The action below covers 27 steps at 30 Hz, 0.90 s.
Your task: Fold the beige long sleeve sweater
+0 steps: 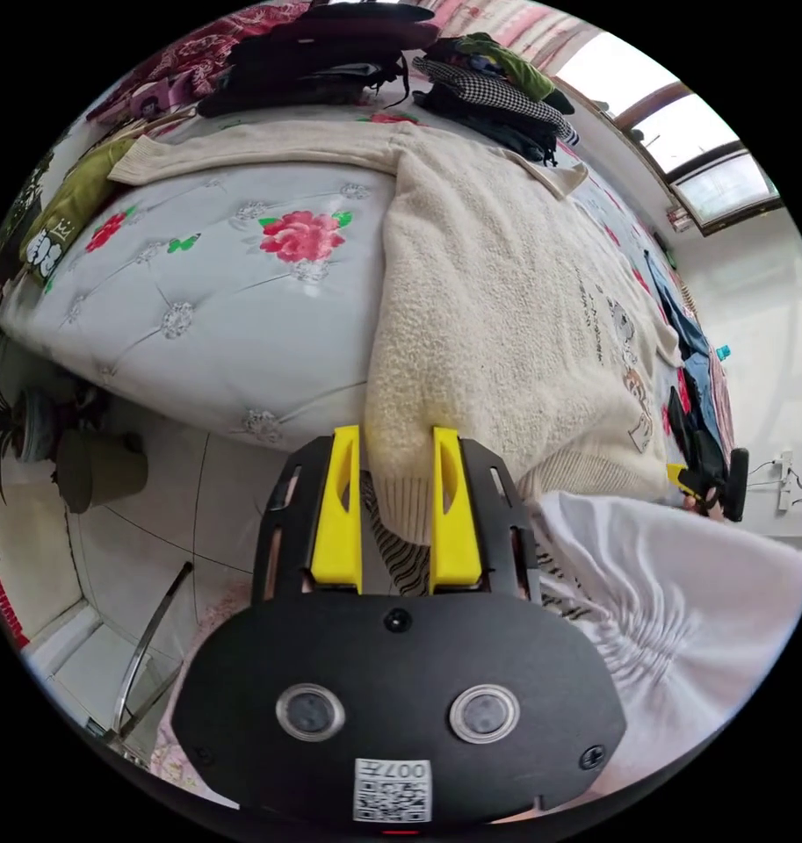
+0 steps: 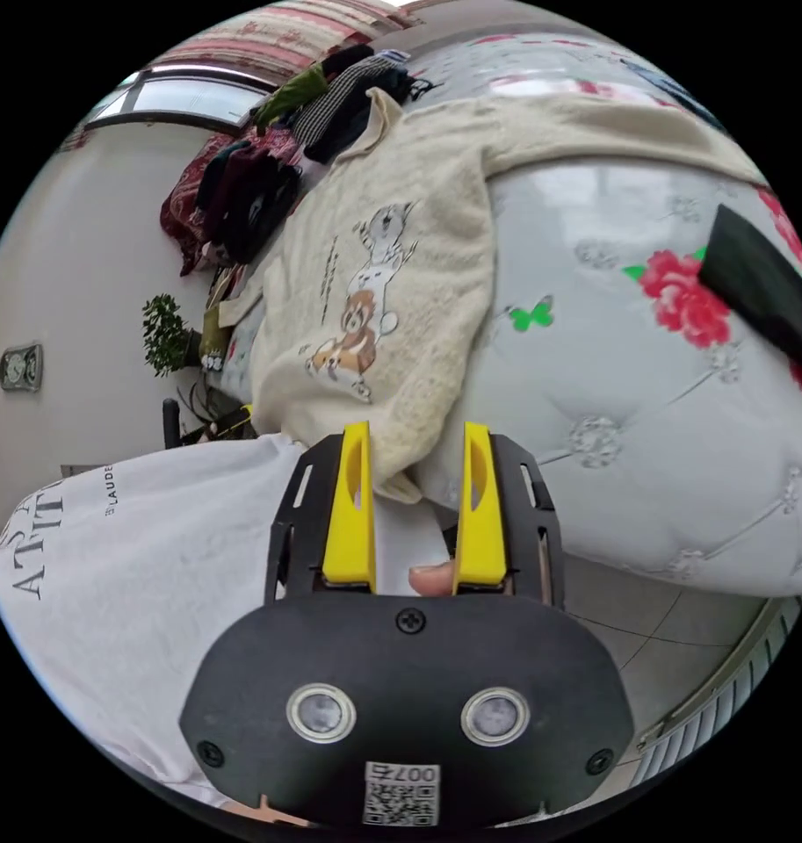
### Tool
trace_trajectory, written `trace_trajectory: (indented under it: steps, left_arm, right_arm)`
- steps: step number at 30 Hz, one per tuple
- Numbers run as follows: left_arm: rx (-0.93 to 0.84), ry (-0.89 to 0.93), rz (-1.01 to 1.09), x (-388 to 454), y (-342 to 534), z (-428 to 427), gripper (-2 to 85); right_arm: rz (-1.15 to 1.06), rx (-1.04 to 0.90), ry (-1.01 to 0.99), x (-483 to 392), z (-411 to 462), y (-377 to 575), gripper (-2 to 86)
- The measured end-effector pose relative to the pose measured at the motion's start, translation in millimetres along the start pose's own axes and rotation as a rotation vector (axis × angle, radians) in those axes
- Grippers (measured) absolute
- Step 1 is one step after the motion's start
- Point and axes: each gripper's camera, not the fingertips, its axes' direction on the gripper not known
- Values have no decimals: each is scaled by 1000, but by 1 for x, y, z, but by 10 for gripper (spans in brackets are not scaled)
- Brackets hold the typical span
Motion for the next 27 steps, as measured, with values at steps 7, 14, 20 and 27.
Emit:
trace_trajectory:
  steps: [7, 14, 20, 27]
  left_arm:
    - [15, 13, 114, -24, 19, -63, 0]
    - [-83, 94, -5, -89, 97, -41, 2]
    - [66, 214, -193, -182, 137, -83, 49]
    - [298, 270, -338, -326, 42, -173, 102]
  right_arm:
    - [-133, -42, 49, -29, -1, 30, 40]
    - [-132, -132, 134, -13, 16, 89, 57]
    - [-50, -67, 284, -31, 39, 104, 117]
    - [-138, 71, 387, -104, 46, 40, 134]
